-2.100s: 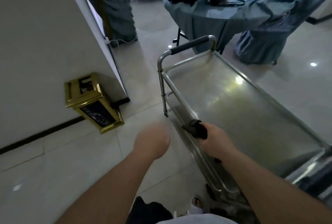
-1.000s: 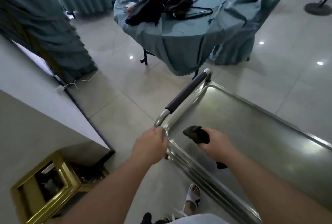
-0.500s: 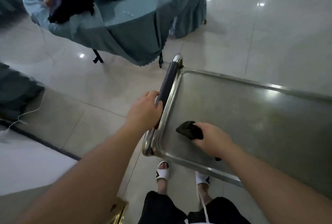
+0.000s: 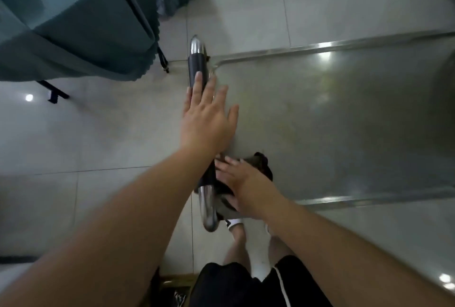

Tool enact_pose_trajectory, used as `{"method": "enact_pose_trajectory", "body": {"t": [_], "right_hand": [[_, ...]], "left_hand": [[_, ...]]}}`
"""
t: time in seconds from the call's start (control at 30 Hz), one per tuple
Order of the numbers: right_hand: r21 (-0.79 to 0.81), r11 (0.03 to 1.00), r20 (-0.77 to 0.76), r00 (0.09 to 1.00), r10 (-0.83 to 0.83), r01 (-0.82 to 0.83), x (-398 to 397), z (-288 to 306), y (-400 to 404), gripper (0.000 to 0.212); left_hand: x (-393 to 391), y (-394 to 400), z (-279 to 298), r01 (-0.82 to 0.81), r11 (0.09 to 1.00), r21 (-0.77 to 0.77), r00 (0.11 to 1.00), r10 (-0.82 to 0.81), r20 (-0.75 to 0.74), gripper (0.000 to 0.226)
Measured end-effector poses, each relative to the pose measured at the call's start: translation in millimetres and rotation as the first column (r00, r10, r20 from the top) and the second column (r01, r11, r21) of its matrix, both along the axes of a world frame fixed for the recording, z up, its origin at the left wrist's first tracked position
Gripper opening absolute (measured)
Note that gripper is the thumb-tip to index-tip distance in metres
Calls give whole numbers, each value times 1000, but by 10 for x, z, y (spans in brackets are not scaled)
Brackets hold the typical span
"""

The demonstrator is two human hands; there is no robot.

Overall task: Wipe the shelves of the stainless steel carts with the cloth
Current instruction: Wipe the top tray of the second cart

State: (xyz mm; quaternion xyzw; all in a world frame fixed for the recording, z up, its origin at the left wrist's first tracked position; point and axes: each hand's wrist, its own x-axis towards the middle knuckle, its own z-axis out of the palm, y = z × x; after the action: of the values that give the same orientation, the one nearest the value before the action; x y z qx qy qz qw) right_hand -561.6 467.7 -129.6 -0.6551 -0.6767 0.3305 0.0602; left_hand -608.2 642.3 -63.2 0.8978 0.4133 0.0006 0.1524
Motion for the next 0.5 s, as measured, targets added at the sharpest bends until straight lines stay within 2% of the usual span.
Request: {"method": "enact_pose_trajectory", "body": {"t": [0.07,0.2,0.37,0.5], "right_hand": [[-39,995,-12,995,94,-95,-143,-191,-364,66],[41,997,51,997,56,-58,-243,-388,-731,59],[118,992,160,987,14,-33,30,-386,8,58],[62,998,164,986,-19,9,632,-431,936,72]], "left_hand": [[-35,-11,-20,-32,999,-35,998,34,52,68],[-22,-64,-44,-73,996,-49,994,77,81,69],[-7,-84,-72,-94,994,-57,992,98,73,72],[8,-115,-78,-92,996,-17,995,93,48,72]]}}
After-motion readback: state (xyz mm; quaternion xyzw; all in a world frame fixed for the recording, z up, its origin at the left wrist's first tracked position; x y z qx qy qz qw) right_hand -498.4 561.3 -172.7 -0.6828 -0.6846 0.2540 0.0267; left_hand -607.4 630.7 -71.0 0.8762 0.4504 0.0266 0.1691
